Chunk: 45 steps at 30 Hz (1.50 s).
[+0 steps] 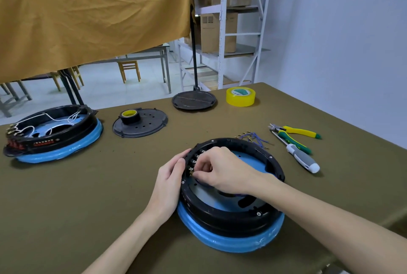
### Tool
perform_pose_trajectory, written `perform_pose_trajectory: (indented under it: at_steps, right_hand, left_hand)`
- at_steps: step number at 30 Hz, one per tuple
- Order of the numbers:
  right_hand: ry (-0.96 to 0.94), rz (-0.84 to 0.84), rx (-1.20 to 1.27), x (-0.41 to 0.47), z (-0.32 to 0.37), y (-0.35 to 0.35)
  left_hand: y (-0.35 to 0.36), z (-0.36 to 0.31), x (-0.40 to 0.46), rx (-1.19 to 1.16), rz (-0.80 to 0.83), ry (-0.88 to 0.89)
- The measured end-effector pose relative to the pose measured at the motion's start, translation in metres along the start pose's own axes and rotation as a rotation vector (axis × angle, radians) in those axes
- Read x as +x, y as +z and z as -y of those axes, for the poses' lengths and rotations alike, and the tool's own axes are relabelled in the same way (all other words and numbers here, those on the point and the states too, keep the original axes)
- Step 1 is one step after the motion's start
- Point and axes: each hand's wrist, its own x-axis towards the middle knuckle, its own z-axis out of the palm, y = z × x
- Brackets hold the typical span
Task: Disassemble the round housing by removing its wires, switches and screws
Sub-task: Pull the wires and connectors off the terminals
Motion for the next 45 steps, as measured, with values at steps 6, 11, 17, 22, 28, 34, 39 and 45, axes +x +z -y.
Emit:
perform_pose_trajectory:
  at_steps: [6, 11, 17, 22, 28, 34, 39, 45]
  right_hand:
    - [0.004, -0.047, -0.043, -0.001, 0.004, 0.004]
    - [0.006, -0.053, -0.047, -0.001, 0.003, 0.005]
    - [0.018, -0.034, -0.003, -0.003, 0.0, 0.006]
    - [0.019, -0.029, 0.024, -0.003, 0.001, 0.005]
    - [0.018, -0.022, 0.014, -0.004, 0.002, 0.005]
    - [-0.006, -0.03, -0.017, -0.005, 0.001, 0.006]
    - [-0.056, -0.01, -0.096, -0.006, 0.0, 0.005]
    - [-0.128, 0.25, -0.263, 0.011, 0.008, -0.024]
  left_hand:
    - [-0.006, 0.004, 0.006, 0.094, 0.123, -0.002]
    - [-0.008, 0.007, 0.01, 0.091, 0.135, 0.035]
    - [-0.008, 0.01, 0.009, 0.084, 0.125, 0.05]
    - [-0.008, 0.01, 0.009, 0.093, 0.096, 0.057]
    - [-0.006, 0.01, 0.008, 0.085, 0.066, 0.062]
    - [-0.006, 0.011, 0.008, 0.093, 0.055, 0.069]
    - [-0.006, 0.01, 0.008, 0.088, 0.055, 0.064]
    - [-0.007, 0.008, 0.008, 0.104, 0.055, 0.05]
